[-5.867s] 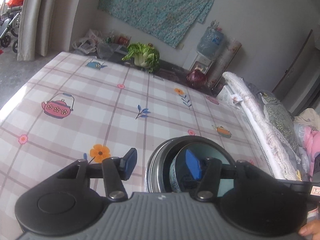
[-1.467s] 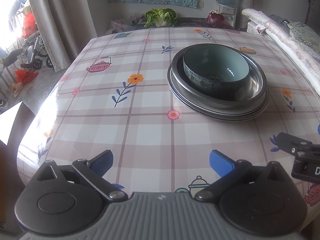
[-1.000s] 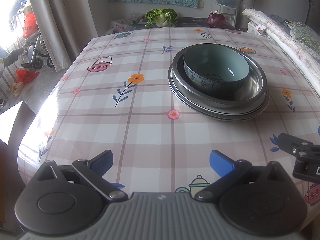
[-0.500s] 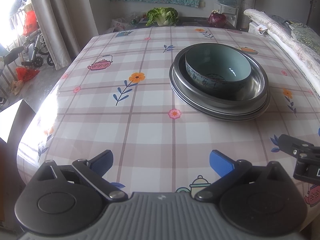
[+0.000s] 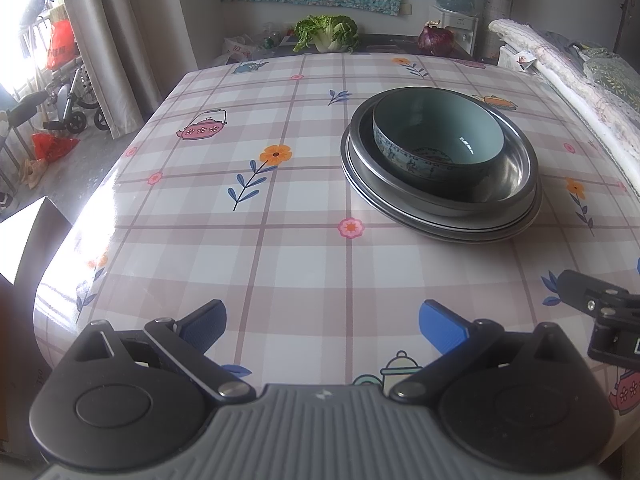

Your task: Organize plates and bowls

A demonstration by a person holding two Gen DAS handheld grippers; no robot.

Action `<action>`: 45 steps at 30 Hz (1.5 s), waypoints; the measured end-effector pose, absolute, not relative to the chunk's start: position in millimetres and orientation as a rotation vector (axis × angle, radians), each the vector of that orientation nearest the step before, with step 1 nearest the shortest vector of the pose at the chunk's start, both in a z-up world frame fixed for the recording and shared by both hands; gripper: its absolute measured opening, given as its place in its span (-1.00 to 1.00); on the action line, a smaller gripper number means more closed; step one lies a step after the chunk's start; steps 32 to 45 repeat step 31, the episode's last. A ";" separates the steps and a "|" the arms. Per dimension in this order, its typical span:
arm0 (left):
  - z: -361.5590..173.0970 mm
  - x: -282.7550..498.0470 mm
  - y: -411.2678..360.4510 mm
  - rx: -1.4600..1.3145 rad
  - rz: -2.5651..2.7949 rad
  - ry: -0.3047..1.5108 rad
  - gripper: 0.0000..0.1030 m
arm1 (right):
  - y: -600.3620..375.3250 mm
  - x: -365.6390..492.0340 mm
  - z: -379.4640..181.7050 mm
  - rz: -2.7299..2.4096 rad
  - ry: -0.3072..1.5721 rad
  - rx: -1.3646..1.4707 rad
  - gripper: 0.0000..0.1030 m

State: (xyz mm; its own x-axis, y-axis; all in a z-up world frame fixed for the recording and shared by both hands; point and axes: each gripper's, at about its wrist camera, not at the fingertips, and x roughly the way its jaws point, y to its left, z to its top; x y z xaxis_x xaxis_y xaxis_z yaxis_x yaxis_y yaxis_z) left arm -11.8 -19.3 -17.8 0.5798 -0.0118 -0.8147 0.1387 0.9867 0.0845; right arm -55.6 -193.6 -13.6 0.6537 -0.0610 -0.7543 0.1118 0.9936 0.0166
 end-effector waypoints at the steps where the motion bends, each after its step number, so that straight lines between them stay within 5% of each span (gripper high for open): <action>1: -17.8 -11.8 -19.4 0.145 -0.088 0.949 1.00 | -193.6 -55.6 -13.5 -0.098 0.852 0.063 0.97; 45: -15.4 -11.3 -16.7 0.143 -0.080 0.945 1.00 | -190.3 -54.1 -11.6 -0.095 0.850 0.060 0.97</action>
